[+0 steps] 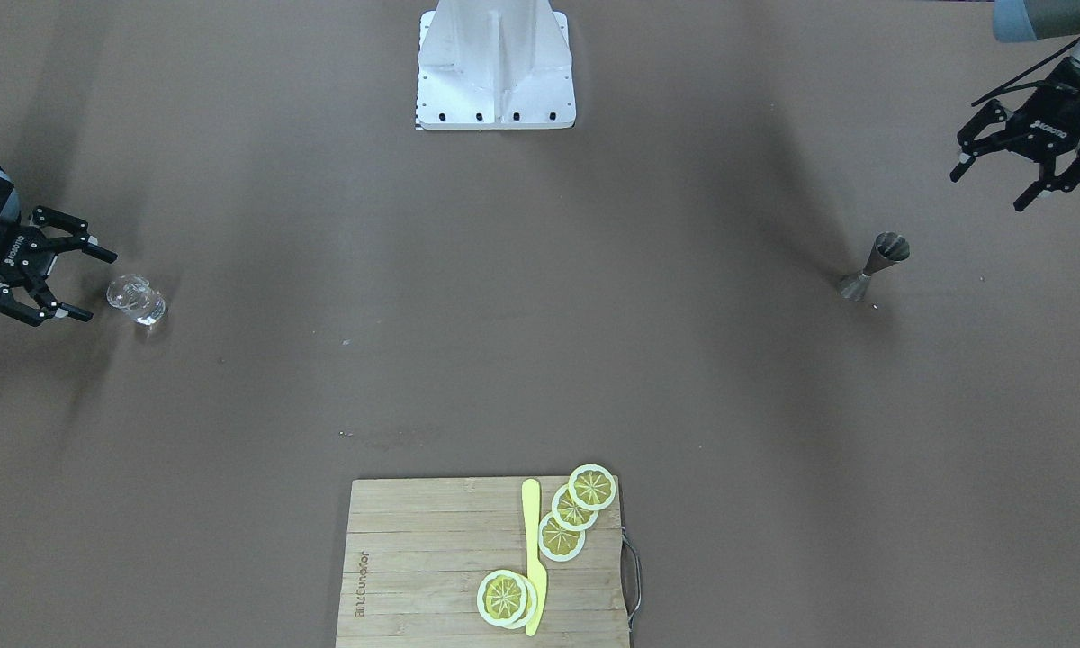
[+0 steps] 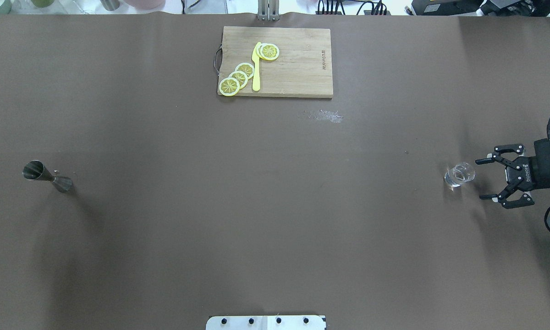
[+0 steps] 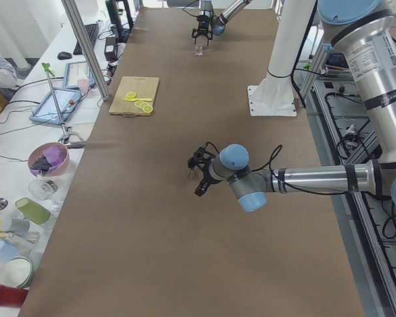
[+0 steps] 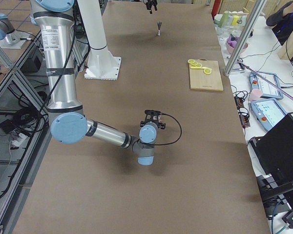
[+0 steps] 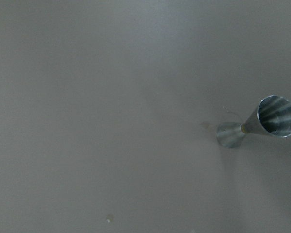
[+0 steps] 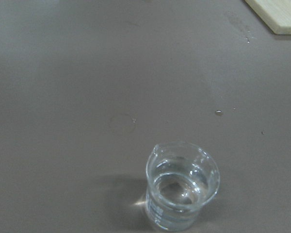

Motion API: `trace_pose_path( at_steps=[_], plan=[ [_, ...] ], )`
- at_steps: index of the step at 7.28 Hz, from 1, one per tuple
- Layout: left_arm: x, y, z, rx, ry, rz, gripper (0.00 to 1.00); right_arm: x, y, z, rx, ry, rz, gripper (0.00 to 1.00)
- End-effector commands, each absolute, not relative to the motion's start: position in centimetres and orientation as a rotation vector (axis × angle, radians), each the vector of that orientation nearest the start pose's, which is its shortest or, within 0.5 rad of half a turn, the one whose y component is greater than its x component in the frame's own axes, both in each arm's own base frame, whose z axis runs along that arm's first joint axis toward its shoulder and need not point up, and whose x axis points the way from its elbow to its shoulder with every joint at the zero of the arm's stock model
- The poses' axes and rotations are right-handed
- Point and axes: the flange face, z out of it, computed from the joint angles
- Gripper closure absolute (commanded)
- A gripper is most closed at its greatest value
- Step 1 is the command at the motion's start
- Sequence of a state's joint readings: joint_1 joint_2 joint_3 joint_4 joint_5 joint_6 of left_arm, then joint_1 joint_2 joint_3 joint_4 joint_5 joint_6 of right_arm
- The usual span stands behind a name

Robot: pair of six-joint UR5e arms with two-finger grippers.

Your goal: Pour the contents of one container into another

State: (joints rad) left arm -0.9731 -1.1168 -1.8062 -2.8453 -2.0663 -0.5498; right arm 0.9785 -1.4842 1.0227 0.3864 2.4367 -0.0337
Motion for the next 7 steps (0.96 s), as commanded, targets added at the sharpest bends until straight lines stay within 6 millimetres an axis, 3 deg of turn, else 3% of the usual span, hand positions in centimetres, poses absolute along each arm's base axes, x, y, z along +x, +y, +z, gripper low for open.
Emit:
trace_pose_path(
  at_steps=[1,2,4,5,7],
  plan=[
    [13.3,-27.7,58.4,0.794,0.939,0.325,0.02,-21.6,-41.4,66.4,1.211,-1.115,-1.141,0.02],
    [13.6,-26.1,58.8,0.829,0.937,0.343,0.02,-22.0,-41.8,66.0,1.216,-1.117,-1.142,0.02],
    [13.6,-24.9,59.0,0.936,0.982,0.296,0.02,-23.4,-43.9,65.9,1.210,-1.117,-1.137,0.02],
    [12.2,-24.0,58.2,0.947,1.115,0.162,0.02,-23.6,-44.2,65.9,1.209,-1.113,-1.133,0.02],
    [12.7,-23.7,59.5,0.923,1.130,0.100,0.02,-23.5,-44.1,66.0,1.205,-1.115,-1.133,0.03]
  ],
)
